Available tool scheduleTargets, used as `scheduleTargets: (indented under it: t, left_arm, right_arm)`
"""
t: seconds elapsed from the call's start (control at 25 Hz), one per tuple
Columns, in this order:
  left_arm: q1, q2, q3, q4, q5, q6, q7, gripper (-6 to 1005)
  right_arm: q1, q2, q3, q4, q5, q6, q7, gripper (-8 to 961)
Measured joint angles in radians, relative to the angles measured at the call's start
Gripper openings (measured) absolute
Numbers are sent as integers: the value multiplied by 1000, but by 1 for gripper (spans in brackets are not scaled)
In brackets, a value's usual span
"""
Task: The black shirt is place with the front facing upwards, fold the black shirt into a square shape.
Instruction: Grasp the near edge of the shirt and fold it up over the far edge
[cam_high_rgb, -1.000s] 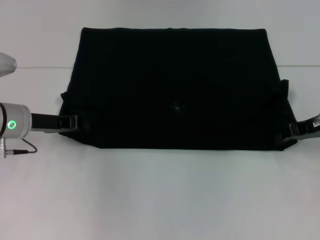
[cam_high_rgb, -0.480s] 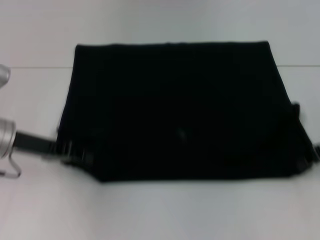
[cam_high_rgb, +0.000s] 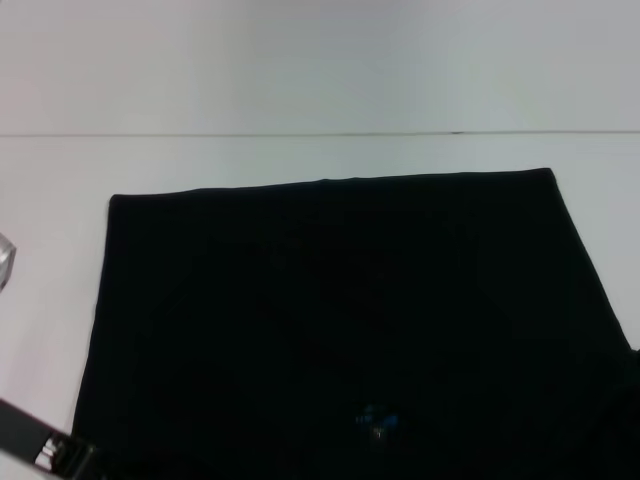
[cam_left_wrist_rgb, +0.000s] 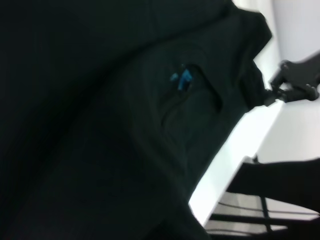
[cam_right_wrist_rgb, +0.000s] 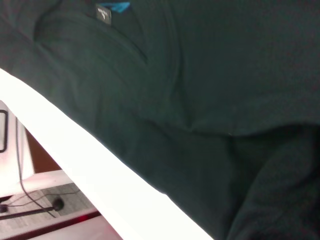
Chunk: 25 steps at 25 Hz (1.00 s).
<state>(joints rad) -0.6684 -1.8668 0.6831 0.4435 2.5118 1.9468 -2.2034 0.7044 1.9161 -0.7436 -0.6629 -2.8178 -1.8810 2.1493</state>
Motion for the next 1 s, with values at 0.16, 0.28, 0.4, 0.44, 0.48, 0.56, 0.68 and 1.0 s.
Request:
scheduleTargets:
  t: [0.16, 0.28, 0.4, 0.44, 0.48, 0.56, 0.68, 1.0]
  left_arm:
    - [2, 1, -31, 9, -3, -23, 2, 111]
    - [-7, 9, -90, 17, -6, -62, -9, 114]
    - [-31, 29, -248, 26, -7, -168, -37, 117]
    - [-34, 32, -291, 26, -7, -205, -44, 118]
    - [-37, 36, -331, 26, -7, -243, -52, 119]
    - [-39, 38, -390, 25, -10, -317, -64, 121]
    - [-39, 32, -436, 20, -43, -430, -71, 124]
    - [-46, -25, -438, 18, -141, -664, -57, 133]
  right_arm:
    - [-2, 6, 46, 3, 29, 10, -19, 43]
    - [8, -3, 124, 3, 73, 51, 5, 44]
    - [16, -22, 232, 4, 132, 139, 71, 44]
    - [17, -28, 260, 8, 157, 166, 88, 44]
    - [17, -34, 289, 14, 189, 203, 104, 43]
    - [15, -47, 333, 35, 254, 272, 125, 43]
    - [9, -54, 360, 80, 358, 389, 133, 43]
    - [23, 4, 353, 143, 517, 663, 59, 44]
